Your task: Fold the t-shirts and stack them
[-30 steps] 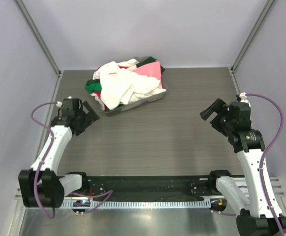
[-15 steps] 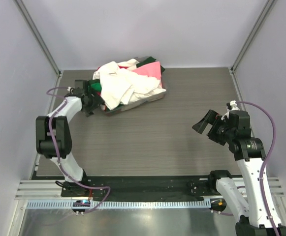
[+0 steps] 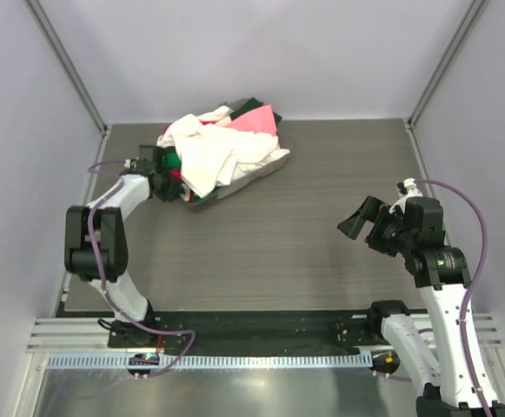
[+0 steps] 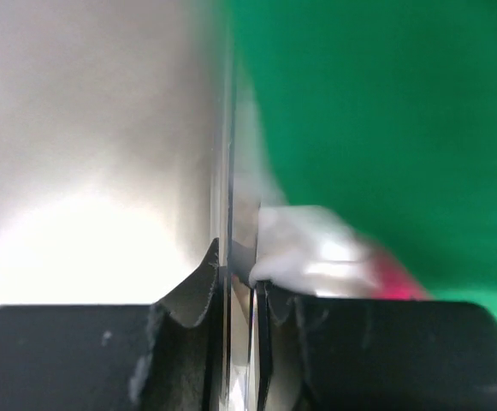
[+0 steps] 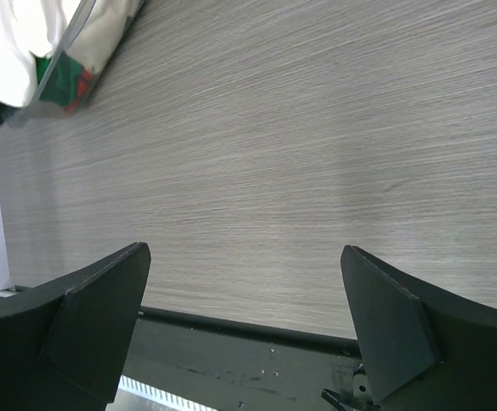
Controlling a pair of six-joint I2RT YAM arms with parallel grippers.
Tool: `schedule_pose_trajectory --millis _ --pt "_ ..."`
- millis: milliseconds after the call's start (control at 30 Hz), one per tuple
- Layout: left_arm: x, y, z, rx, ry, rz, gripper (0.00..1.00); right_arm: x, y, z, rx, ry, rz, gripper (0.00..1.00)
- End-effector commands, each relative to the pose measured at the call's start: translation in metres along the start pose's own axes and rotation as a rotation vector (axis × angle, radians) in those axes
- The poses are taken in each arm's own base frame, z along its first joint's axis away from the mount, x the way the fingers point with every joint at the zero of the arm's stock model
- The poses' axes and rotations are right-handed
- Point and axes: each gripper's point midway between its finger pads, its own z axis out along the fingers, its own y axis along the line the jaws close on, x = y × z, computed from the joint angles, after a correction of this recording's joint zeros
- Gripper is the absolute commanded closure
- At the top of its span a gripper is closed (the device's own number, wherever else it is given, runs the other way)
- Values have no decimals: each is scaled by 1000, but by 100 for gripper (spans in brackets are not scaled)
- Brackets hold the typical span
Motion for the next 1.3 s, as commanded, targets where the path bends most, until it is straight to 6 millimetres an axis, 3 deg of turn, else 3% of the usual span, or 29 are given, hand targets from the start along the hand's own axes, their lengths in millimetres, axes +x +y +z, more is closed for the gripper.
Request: schedule_pose_trajectory --millis 0,67,133,167,200,333,433,633,667,700,767,800,833,900,933,1000,1033,1100,1133,1167,1233,1267 --pt "-18 94 -56 -228 -149 -402 100 0 4 -2 -22 -17 1 0" --pt "0 125 -65 -262 -151 -479 100 2 3 -1 -22 -11 10 0" --pt "-6 142 -87 -242 -216 -568 100 5 3 -2 -26 -9 11 0" --pt "3 157 -88 -270 -219 -596 100 5 3 -3 -27 -7 12 0" --pt "-1 167 -94 -274 -250 -651 100 6 3 -3 -29 -5 11 0" --pt "-20 179 -106 -239 -350 -740 100 10 4 -2 -33 8 22 0" --pt "-48 182 -112 -225 -400 -795 100 15 3 -2 -38 27 33 0" --pt "-106 181 -95 -201 -445 -884 100 26 -5 5 -10 65 37 0" --pt "-123 173 -97 -184 -462 -862 100 26 -6 6 -10 68 36 0" --pt "-125 179 -80 -223 -431 -854 100 26 -6 7 -5 72 41 0" --pt "-149 171 -73 -211 -433 -819 100 25 -6 9 -2 75 42 0" --pt "-149 176 -57 -242 -398 -785 100 24 -7 12 2 82 40 0" --pt "-165 167 -55 -214 -402 -764 100 23 -6 12 1 81 38 0" --pt "-174 165 -47 -216 -382 -712 100 22 -7 15 5 85 41 0" --pt "-171 165 -32 -217 -336 -703 100 22 -6 16 3 90 43 0" --pt "-185 155 -29 -182 -321 -672 100 23 -7 18 6 93 45 0" --pt "-186 141 -23 -125 -272 -658 96 24 -8 18 5 95 47 0" --pt "-186 126 -22 -57 -220 -624 76 23 -7 19 3 92 50 0" --pt "-188 119 -27 -26 -211 -616 63 24 -8 20 4 95 49 0" --pt "-185 110 -33 7 -191 -607 43 24 -8 20 3 94 51 0" --pt "-172 113 -47 -25 -160 -600 30 23 -7 20 1 91 53 0" --pt "-171 108 -63 -20 -175 -584 25 23 -7 20 -1 90 50 0"
